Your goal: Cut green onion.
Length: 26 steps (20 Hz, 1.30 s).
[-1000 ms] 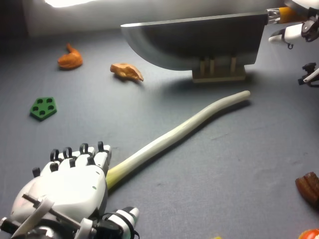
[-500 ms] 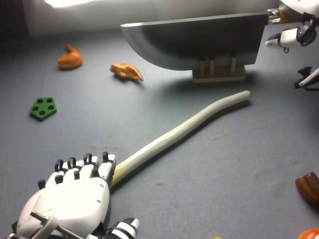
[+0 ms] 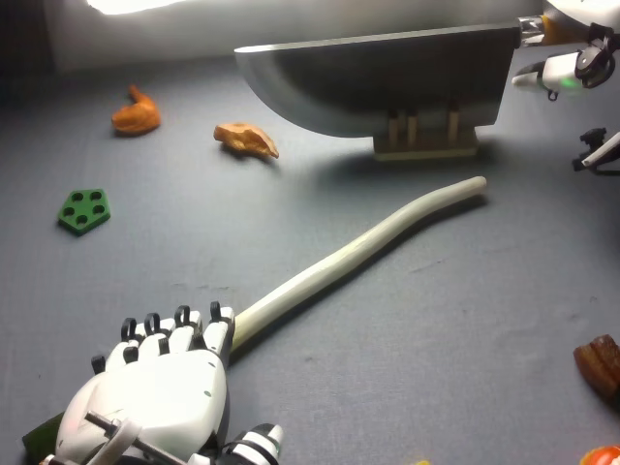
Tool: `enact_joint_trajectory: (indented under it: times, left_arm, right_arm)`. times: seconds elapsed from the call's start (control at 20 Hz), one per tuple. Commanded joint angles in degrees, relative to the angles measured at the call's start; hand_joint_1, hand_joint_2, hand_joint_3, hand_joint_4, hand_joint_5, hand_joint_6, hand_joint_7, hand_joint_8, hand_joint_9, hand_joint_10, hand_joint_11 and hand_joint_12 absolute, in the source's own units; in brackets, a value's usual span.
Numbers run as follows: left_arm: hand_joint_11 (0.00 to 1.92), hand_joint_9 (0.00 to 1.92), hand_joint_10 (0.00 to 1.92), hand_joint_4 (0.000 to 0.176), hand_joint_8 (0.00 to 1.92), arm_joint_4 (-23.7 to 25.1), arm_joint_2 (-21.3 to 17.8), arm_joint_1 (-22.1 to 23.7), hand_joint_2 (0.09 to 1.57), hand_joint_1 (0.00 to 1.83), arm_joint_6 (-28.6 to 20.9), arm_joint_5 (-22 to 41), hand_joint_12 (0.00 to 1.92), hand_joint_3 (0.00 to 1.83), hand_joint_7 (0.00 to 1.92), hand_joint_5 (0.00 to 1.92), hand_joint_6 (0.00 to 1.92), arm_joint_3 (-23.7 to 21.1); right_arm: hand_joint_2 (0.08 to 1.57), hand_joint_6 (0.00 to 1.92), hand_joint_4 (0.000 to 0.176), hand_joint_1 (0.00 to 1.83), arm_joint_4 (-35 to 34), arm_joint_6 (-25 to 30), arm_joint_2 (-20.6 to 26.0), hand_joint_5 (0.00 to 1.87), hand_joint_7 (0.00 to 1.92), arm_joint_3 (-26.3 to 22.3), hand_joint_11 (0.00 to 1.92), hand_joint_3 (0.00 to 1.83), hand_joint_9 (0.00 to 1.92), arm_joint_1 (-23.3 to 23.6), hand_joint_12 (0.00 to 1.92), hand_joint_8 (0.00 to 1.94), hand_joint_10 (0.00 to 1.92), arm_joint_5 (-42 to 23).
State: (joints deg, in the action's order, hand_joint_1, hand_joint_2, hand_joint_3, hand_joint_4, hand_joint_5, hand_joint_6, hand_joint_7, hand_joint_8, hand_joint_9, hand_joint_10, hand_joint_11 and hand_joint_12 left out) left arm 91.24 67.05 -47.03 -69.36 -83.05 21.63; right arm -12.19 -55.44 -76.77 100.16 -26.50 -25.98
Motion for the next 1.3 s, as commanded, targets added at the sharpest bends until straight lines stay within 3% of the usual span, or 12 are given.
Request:
enact_joint_trajectory:
  times: [0.0, 0.05, 0.15, 0.25, 0.4, 0.45, 0.5, 0.6, 0.75, 1.1, 1.2, 1.25]
  left_arm:
    - [0.0, 0.0, 0.0, 0.018, 0.0, 3.9, 0.1, 0.4, 1.32, 0.58, -0.2, -3.8, 0.0, 0.01, 0.0, 0.02, 0.0, 0.4]
    - [0.0, 0.0, 0.0, 0.026, 0.0, 3.7, 0.1, 0.5, 1.31, 0.59, -0.2, -3.9, 0.0, 0.0, 0.0, 0.02, 0.0, 0.6]
    - [0.0, 0.0, 0.0, 0.025, 0.0, 3.6, 0.1, 0.5, 1.3, 0.61, -0.2, -4.0, 0.0, 0.0, 0.0, 0.05, 0.01, 0.7]
    - [0.0, 0.0, 0.0, 0.028, 0.0, 3.5, 0.1, 0.5, 1.3, 0.6, -0.2, -4.1, 0.0, 0.0, 0.0, 0.04, 0.01, 0.7]
    - [0.0, 0.0, 0.0, 0.031, 0.0, 3.3, 0.2, 0.4, 1.3, 0.6, -0.2, -4.1, 0.0, 0.0, 0.0, 0.03, 0.0, 0.8]
    - [0.0, 0.0, 0.0, 0.029, 0.0, 3.3, 0.3, 0.4, 1.3, 0.6, -0.3, -4.1, 0.0, 0.0, 0.0, 0.03, 0.0, 0.8]
    - [0.0, 0.0, 0.0, 0.028, 0.0, 3.2, 0.3, 0.4, 1.3, 0.6, -0.7, -4.1, 0.0, 0.0, 0.0, 0.03, 0.0, 0.9]
    - [0.0, 0.0, 0.0, 0.027, 0.0, 3.1, 0.5, 0.4, 1.3, 0.61, -1.0, -4.1, 0.0, 0.0, 0.0, 0.04, 0.0, 1.3]
    - [0.0, 0.0, 0.0, 0.03, 0.0, 3.0, 0.9, 0.3, 1.31, 0.57, -1.7, -4.1, 0.0, 0.0, 0.0, 0.02, 0.0, 1.9]
    - [0.0, 0.0, 0.0, 0.045, 0.0, 3.0, 1.4, -0.2, 1.32, 0.53, -1.7, -4.1, 0.0, 0.01, 0.0, 0.02, 0.01, 2.3]
    - [0.0, 0.0, 0.0, 0.043, 0.0, 3.0, 1.6, -0.6, 1.32, 0.57, -1.7, -4.1, 0.0, 0.0, 0.0, 0.02, 0.01, 2.2]
    - [0.0, 0.0, 0.0, 0.04, 0.0, 3.0, 1.6, -0.6, 1.32, 0.59, -1.7, -4.1, 0.0, 0.0, 0.0, 0.03, 0.01, 2.2]
  right_arm:
    - [1.12, 0.48, 0.0, 0.99, -0.3, 0.2, 0.2, 0.5, 0.52, 0.4, 0.01, 0.0, 0.32, 0.2, 1.65, 0.62, 1.1, -6.3]
    - [1.23, 1.31, 0.0, 1.01, -0.3, 0.2, 0.2, 0.63, 0.56, 0.4, 0.27, 0.01, 0.42, 0.2, 1.8, 1.06, 1.39, -6.3]
    - [1.24, 1.42, 0.0, 1.09, -0.3, 0.2, 0.2, 0.74, 0.87, 0.4, 0.68, 0.0, 0.83, 0.2, 1.92, 1.72, 1.86, -6.3]
    - [1.22, 1.36, 0.0, 1.1, -0.3, 0.1, 0.2, 0.79, 0.95, 0.4, 0.88, 0.0, 1.0, 0.2, 1.92, 1.92, 1.92, -6.3]
    - [1.17, 1.19, 0.0, 1.14, -0.3, 0.0, 0.3, 0.9, 1.17, 0.4, 1.2, 0.0, 1.22, 0.3, 1.92, 1.94, 1.92, -6.4]
    - [1.14, 1.68, 0.0, 1.27, -0.3, 0.0, 0.3, 0.94, 1.25, 0.4, 1.3, 0.0, 1.3, 0.3, 1.92, 1.94, 1.92, -6.5]
    - [1.13, 1.83, 0.0, 1.3, -0.3, 0.0, 0.3, 0.94, 1.27, 0.4, 1.33, 0.0, 1.32, 0.3, 1.92, 1.94, 1.92, -6.5]
    - [1.16, 1.92, 0.0, 1.54, -0.3, 0.0, 0.3, 1.23, 1.52, 0.4, 1.56, 0.0, 1.55, 0.3, 1.92, 1.94, 1.92, -6.8]
    - [1.15, 1.92, 0.0, 1.61, -0.3, 0.0, 0.3, 1.38, 1.55, 0.4, 1.63, 0.0, 1.58, 0.3, 1.92, 1.94, 1.92, -7.1]
    - [1.16, 1.92, 0.003, 1.64, -0.3, -0.5, 0.3, 1.28, 1.48, 0.4, 1.55, 0.0, 1.51, 0.3, 1.92, 1.94, 1.92, -10.1]
    - [1.21, 1.92, 0.157, 1.62, -0.3, -0.5, 0.3, 1.26, 1.46, 0.3, 1.55, 0.0, 1.5, 0.3, 1.92, 1.94, 1.92, -12.2]
    - [1.2, 1.92, 0.172, 1.62, -0.4, -0.5, 0.3, 1.26, 1.46, 0.3, 1.55, 0.0, 1.5, 0.2, 1.92, 1.94, 1.92, -13.3]
